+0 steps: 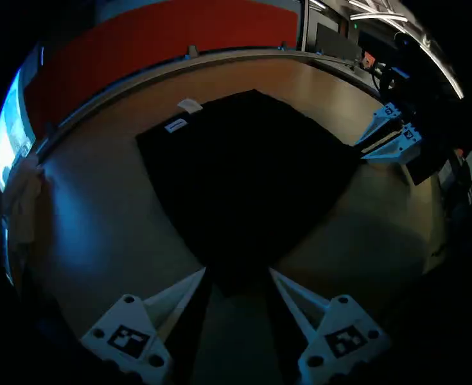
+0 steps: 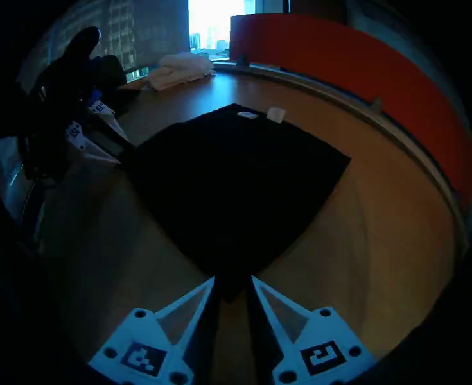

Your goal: Fold towel

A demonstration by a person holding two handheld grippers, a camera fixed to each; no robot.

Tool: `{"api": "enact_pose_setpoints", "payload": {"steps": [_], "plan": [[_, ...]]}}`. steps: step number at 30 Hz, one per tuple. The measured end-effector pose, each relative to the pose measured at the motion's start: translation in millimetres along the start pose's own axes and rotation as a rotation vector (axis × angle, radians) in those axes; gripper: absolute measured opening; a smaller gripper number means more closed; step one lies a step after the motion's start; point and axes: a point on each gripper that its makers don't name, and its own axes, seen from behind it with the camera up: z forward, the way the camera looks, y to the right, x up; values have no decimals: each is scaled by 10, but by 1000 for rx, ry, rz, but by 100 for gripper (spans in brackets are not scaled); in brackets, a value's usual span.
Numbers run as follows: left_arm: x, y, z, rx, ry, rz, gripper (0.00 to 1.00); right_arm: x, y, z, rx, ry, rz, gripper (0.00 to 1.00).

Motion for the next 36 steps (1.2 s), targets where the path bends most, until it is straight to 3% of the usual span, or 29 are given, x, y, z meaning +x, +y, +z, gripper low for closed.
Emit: {"api": "enact_pose_setpoints", "payload": {"steps": [2, 6, 8, 18, 36], "plan": [[6, 5, 7, 2, -1, -4, 44, 1, -5, -2, -2, 0, -2, 19], [27, 1, 15, 14, -3, -16, 19, 13, -2, -15, -13, 1, -3, 16], [36, 9, 18, 18, -3, -22, 16, 36, -6, -29, -14, 8, -3, 16], [107, 89, -101, 9, 0, -51, 14, 165, 49, -205, -37, 41, 4, 16], [401, 199, -660, 23, 23, -51, 14, 547, -39, -801, -51, 115, 28, 16]]}}
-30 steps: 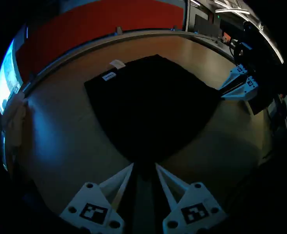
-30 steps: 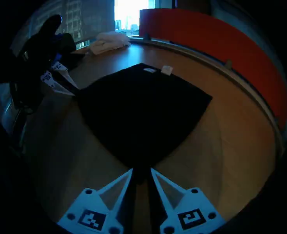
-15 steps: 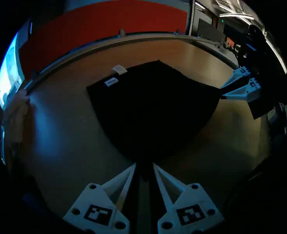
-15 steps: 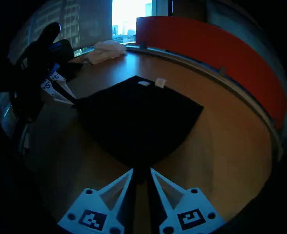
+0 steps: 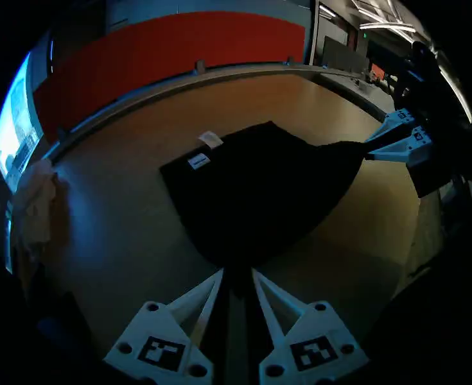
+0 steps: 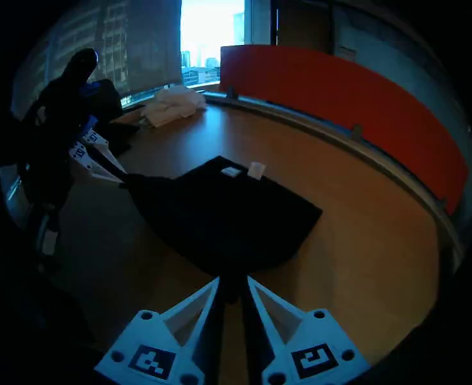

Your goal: Fold towel

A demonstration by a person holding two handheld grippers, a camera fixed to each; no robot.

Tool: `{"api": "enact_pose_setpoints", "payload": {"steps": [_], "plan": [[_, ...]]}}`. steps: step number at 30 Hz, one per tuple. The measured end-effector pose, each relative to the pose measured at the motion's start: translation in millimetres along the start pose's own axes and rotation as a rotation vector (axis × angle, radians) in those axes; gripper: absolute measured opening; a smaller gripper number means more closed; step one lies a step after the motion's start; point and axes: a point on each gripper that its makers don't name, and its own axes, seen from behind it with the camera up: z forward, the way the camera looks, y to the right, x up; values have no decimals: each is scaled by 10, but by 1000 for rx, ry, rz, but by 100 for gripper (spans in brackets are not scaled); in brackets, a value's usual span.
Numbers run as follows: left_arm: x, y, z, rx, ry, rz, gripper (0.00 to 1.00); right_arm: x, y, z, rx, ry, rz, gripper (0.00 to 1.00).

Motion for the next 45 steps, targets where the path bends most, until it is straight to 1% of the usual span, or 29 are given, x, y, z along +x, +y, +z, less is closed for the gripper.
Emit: {"api": "enact_pose_setpoints", "payload": {"steps": [6, 11, 15, 22, 29, 36, 39, 45], "plan": [[63, 75, -202, 3, 5, 4, 14, 88, -38, -184, -1, 6, -24, 16], [113, 127, -353, 9, 13, -7, 14, 141, -74, -314, 2, 4, -40, 16], [143, 162, -455, 7, 18, -17, 14, 172, -96, -398, 7, 1, -47, 16], [162, 208, -599, 3, 21, -20, 14, 229, -152, -534, 16, 1, -63, 16], [154, 244, -710, 1, 18, -31, 14, 287, -234, -652, 23, 7, -65, 16], [160, 272, -803, -9, 16, -30, 14, 287, -316, -737, 38, 1, -70, 16], [159, 280, -806, -12, 15, -34, 14, 276, -320, -730, 40, -1, -63, 16], [166, 267, -745, -9, 9, -34, 14, 282, -288, -650, 41, -4, -59, 16]]}}
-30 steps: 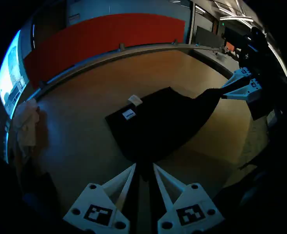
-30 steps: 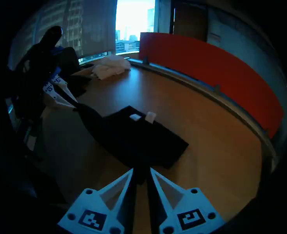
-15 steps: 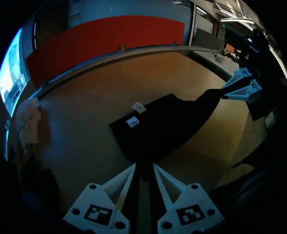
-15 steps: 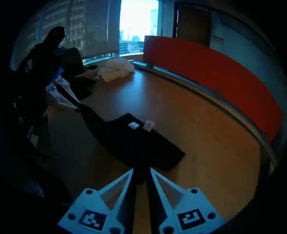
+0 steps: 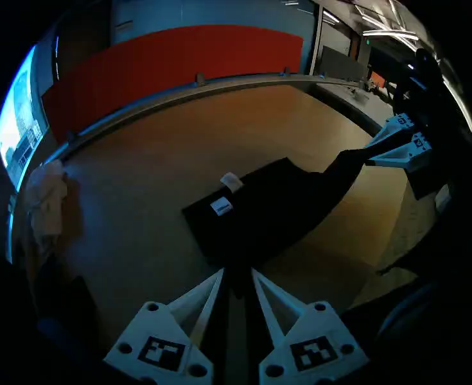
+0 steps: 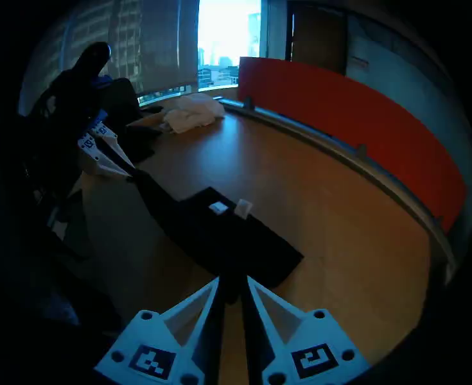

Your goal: Fold towel

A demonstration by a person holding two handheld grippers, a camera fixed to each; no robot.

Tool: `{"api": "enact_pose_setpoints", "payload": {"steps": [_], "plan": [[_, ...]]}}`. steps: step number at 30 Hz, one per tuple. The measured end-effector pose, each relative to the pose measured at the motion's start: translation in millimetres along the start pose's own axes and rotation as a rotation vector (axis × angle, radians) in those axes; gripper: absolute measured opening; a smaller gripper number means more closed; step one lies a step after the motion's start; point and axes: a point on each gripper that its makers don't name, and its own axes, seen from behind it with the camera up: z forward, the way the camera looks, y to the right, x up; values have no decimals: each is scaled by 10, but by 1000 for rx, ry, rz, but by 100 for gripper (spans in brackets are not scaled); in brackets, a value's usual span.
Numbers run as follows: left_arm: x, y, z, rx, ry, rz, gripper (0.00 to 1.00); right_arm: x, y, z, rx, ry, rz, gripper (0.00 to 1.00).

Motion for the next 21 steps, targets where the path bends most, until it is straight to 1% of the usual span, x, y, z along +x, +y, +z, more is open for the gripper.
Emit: {"api": "enact_pose_setpoints", "payload": {"steps": [3, 8, 16, 21], "plan": [[32, -19, 47, 2, -3, 7, 14, 13, 38, 48, 2, -3, -6, 16], [117, -96, 183, 10, -8, 24, 14, 26, 184, 168, -9, -15, -6, 16], [194, -247, 506, 16, -26, 34, 14, -19, 470, 442, -30, -50, 19, 16], [197, -307, 693, 15, -43, 30, 14, -68, 591, 594, -33, -72, 31, 16]]}}
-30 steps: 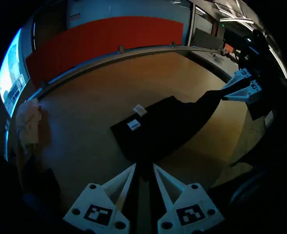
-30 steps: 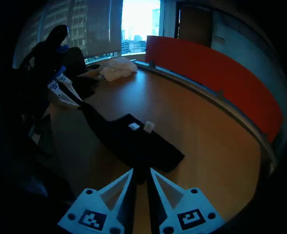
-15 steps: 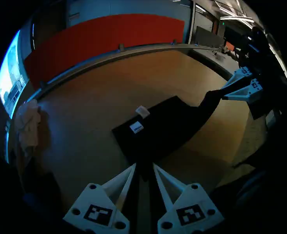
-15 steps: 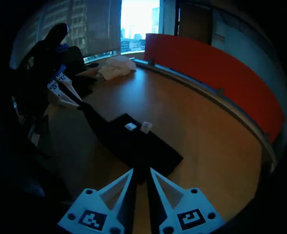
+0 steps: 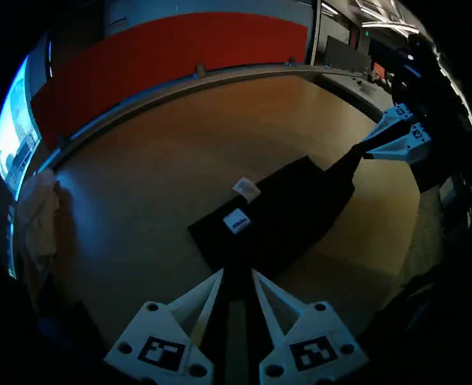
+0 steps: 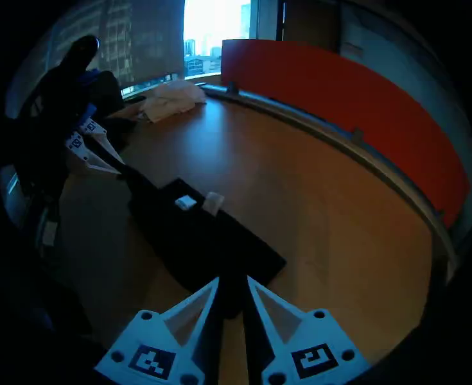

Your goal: Fold towel

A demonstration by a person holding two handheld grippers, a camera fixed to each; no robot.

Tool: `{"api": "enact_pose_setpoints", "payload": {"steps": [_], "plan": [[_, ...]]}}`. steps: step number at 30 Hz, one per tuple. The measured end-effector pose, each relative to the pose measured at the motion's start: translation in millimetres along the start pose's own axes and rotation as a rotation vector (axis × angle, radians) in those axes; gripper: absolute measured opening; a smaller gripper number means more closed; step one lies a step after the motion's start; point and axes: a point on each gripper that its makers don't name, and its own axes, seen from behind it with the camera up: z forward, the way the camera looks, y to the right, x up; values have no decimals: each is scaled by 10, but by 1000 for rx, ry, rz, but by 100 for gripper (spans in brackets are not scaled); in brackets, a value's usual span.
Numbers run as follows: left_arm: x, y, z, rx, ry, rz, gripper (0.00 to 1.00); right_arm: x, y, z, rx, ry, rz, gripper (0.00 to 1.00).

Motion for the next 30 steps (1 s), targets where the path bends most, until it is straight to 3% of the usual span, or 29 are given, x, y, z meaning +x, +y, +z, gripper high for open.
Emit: {"api": "enact_pose_setpoints", "payload": {"steps": [18, 30], "plan": [[-99, -106, 481, 16, -58, -11, 16, -251, 178, 359, -14, -73, 51, 16], [-105, -295, 797, 110, -71, 26, 35, -387, 296, 587, -46, -100, 86, 23]]}}
